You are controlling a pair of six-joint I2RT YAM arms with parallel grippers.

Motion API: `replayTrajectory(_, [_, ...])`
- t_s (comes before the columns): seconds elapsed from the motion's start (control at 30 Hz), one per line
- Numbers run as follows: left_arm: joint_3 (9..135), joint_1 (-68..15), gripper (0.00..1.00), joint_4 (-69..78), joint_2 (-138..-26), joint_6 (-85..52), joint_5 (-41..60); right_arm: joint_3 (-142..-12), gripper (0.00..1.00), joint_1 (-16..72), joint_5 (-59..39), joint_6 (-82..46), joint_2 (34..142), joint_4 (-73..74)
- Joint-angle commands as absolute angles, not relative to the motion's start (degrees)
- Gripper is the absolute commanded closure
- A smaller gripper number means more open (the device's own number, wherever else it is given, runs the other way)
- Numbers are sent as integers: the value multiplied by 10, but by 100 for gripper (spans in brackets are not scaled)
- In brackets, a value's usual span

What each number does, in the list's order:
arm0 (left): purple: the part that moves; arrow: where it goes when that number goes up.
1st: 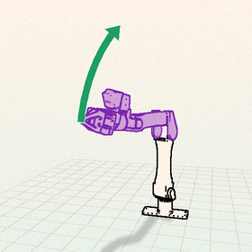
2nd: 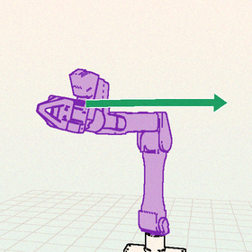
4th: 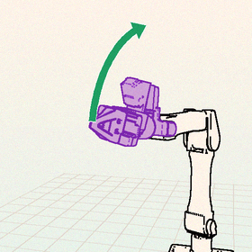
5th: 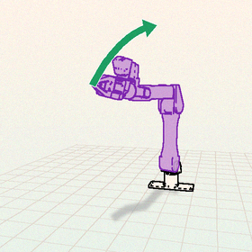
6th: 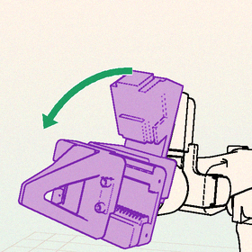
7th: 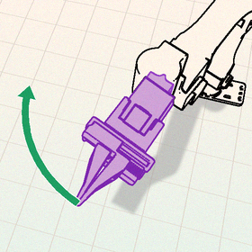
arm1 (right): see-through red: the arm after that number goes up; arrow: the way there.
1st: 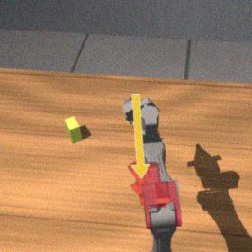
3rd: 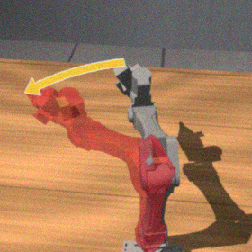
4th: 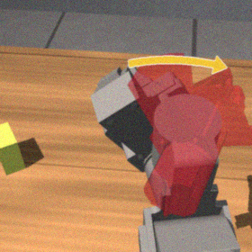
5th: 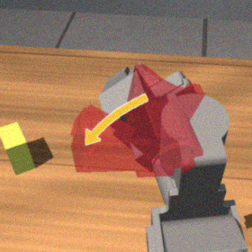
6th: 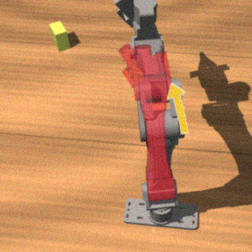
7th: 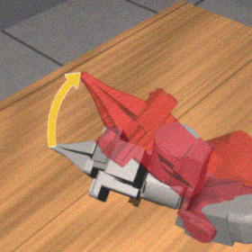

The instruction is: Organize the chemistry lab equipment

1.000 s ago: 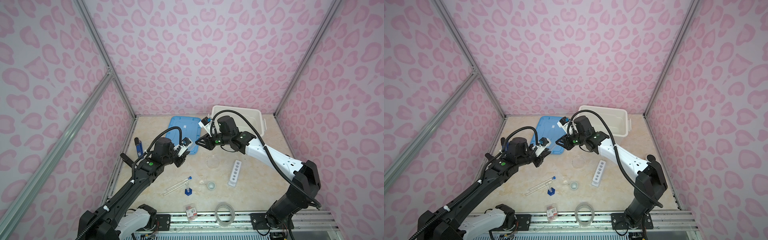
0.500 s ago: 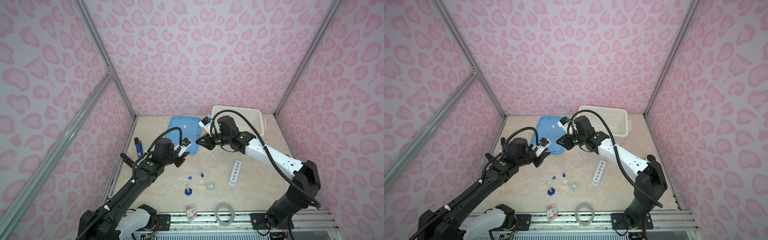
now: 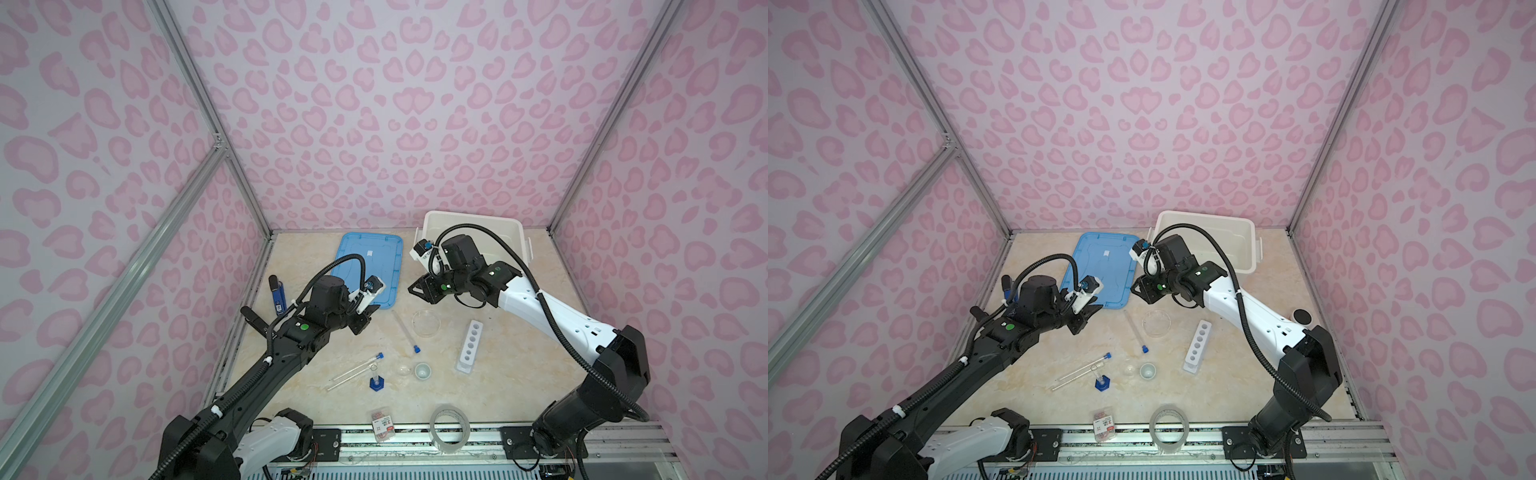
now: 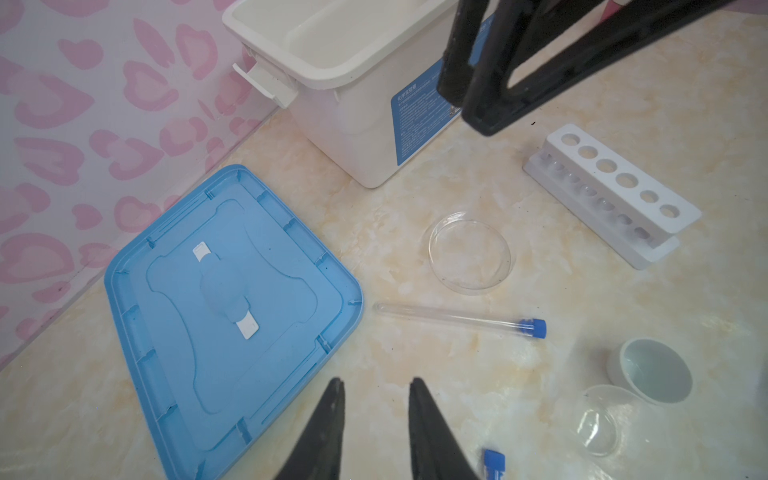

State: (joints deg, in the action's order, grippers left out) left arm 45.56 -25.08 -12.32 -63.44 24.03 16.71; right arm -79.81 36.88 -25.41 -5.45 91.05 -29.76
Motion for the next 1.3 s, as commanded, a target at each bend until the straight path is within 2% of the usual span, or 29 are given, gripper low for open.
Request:
replayTrajectory(0.0, [462, -250, 67, -129, -654, 248, 184, -777, 68, 361, -233, -49, 900, -317])
replayTrajectory(0.4, [516, -296, 56, -198, -764, 368, 118, -674, 66, 282, -270, -95, 839, -201])
replayTrajectory(0.77, [616, -345, 53, -284, -913, 466, 19, -612, 65, 236, -335, -115, 840, -91])
replayTrajectory(1.27, [713, -378, 52, -330, -1029, 548, -7, -560, 65, 194, -399, -158, 865, 39])
